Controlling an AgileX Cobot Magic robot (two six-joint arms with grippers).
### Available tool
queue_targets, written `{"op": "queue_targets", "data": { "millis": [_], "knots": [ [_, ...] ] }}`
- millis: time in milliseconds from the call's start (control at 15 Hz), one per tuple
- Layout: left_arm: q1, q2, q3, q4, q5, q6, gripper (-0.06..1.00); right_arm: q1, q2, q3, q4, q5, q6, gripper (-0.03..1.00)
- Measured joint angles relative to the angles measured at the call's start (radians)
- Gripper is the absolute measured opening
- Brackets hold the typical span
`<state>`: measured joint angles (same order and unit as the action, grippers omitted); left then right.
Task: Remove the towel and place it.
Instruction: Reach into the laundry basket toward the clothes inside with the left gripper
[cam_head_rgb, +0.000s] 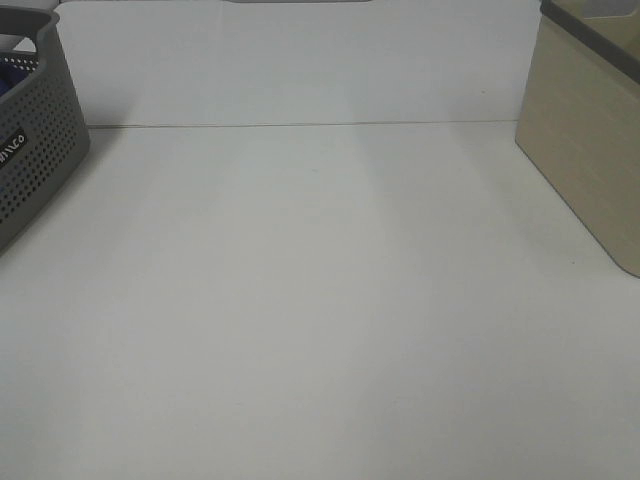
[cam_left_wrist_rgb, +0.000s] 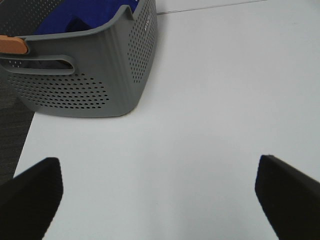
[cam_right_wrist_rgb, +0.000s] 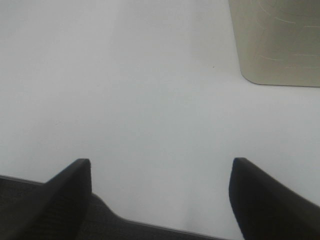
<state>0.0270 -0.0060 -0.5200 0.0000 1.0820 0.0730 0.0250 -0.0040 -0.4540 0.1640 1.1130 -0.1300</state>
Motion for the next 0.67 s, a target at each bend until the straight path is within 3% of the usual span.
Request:
{"op": "queue_targets", "data": {
  "millis": [667],
  "knots": [
    [0.0,0.0,0.0,0.0,-0.001,0.002,0.99,0.0,0.0,0.0,0.0,0.0,0.0,0.75]
  ]
}}
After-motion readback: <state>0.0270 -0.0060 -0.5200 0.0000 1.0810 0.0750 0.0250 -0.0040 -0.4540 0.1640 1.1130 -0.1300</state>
